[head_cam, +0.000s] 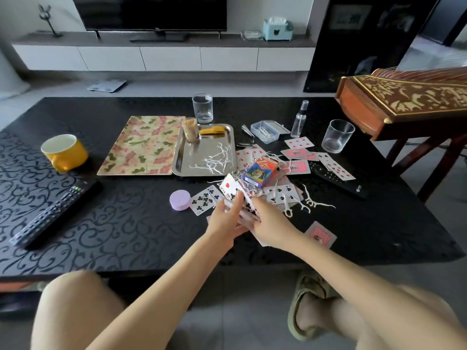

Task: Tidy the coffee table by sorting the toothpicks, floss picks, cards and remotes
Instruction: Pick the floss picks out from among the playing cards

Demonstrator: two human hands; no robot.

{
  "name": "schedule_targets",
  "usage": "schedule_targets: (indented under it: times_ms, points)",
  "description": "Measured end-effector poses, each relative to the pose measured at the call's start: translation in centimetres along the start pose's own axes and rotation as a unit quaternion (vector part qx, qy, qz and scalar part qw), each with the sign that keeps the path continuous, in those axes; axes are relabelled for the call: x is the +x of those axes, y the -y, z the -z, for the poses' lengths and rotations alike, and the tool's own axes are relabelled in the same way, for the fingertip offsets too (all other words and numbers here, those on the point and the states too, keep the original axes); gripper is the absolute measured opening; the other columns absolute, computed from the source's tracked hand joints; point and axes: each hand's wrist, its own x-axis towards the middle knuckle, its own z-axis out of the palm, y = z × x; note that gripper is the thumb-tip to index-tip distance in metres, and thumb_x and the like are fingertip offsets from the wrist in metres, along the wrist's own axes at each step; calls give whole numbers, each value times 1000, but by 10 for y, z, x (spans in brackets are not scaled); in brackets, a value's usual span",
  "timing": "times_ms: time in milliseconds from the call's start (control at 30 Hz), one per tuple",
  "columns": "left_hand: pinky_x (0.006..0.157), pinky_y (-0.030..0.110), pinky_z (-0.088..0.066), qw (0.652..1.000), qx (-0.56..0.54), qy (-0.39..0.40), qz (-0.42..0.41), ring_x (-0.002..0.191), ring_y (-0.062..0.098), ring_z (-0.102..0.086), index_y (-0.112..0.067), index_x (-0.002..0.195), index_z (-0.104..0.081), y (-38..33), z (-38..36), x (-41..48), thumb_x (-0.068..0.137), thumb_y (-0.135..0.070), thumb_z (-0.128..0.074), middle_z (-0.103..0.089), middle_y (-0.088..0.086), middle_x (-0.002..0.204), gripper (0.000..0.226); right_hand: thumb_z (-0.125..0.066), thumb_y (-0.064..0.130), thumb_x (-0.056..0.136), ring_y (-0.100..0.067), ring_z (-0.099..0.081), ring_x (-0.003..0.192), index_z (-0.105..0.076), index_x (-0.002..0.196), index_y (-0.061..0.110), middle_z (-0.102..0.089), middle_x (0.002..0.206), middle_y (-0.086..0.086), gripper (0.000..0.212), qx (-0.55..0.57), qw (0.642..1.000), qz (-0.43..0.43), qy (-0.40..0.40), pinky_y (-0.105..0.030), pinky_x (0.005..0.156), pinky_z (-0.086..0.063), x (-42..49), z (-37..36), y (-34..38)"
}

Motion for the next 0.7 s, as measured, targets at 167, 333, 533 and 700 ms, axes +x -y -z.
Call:
schedule_targets:
  times_ms: [167, 333, 533, 700]
  points:
    - [96, 41, -50, 999, 21, 50, -1, 105, 23, -64, -18, 131, -45, -12, 26, -21, 72, -67, -61, -56, 12, 129, 79, -44, -3, 87, -27, -56, 91, -51, 108, 3, -57, 99, -10, 23, -58, 997, 28, -43, -34, 73, -45, 2, 1, 2]
    - [100, 32, -38, 968, 158, -147, -132, 113, 15, -51, -31, 129, -45, -22, 54, -37, 89, -60, -42, -56, -9, 114, 50, -51, -8, 83, -26, -53, 115, -46, 135, 15, -58, 124, -9, 57, -153, 985, 74, 6, -38, 94, -48, -2, -3, 1]
    - [77, 17, -42, 947, 244, -101, -181, 91, 1, -61, -24, 102, -62, 16, 32, -32, 92, -40, -52, -66, -15, 93, 22, -55, 3, 84, -25, -59, 100, -40, 130, 24, -63, 112, -3, 53, -230, 970, 73, 6, -35, 78, -48, -1, -21, -13]
    - [61, 10, -39, 941, 233, -127, -211, 65, -6, -55, -20, 86, -60, 34, 3, -28, 92, -28, -56, -62, -12, 74, 11, -70, 33, 80, -16, -60, 89, -60, 103, 24, -69, 92, 8, 27, -265, 956, 40, -114, -30, 84, -38, -6, -13, -35]
